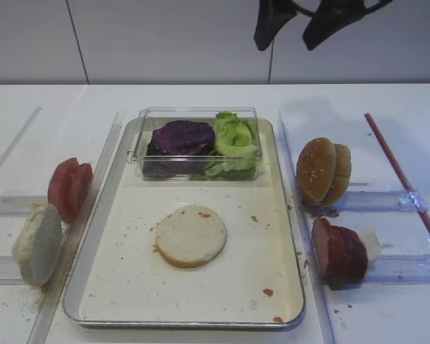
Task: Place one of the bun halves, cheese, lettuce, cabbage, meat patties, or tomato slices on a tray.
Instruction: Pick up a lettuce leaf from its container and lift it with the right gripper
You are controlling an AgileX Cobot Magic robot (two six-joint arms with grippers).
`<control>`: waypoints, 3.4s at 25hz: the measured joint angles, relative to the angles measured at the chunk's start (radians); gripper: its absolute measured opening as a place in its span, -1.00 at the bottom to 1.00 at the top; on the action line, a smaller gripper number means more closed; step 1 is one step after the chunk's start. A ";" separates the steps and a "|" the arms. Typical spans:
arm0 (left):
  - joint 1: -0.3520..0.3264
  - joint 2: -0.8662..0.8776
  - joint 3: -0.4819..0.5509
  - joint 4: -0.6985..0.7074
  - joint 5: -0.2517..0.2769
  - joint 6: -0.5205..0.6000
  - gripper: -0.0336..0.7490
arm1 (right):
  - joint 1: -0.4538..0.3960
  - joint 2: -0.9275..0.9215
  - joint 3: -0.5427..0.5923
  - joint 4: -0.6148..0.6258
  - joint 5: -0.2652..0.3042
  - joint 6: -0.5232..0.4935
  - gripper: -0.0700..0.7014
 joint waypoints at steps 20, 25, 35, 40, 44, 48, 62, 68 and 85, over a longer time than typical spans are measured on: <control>0.000 0.000 0.000 0.000 0.000 0.000 0.34 | 0.068 0.327 -0.159 0.023 -0.008 -0.129 0.36; 0.000 0.000 0.000 0.000 0.000 0.000 0.34 | 0.068 0.382 -0.177 0.020 -0.012 -0.197 0.36; 0.000 0.000 0.000 0.000 0.000 0.000 0.34 | 0.068 0.437 -0.198 -0.007 -0.016 -0.242 0.36; 0.000 0.000 0.000 0.000 0.000 0.000 0.34 | 0.068 0.443 -0.200 -0.011 -0.020 -0.274 0.36; 0.000 0.000 0.000 0.000 0.000 0.000 0.34 | 0.068 0.445 -0.199 -0.011 -0.024 -0.284 0.36; 0.000 0.000 0.000 0.000 0.000 0.000 0.34 | 0.068 0.466 -0.199 -0.012 -0.026 -0.296 0.36; 0.000 0.000 0.000 0.000 0.000 0.000 0.34 | 0.069 0.500 -0.203 -0.026 -0.058 -0.310 0.36; 0.000 0.000 0.000 0.000 0.000 0.000 0.34 | 0.069 0.521 -0.204 -0.026 -0.056 -0.310 0.36; 0.000 0.000 0.000 0.000 0.000 0.000 0.34 | 0.069 0.528 -0.204 -0.063 -0.048 -0.306 -0.39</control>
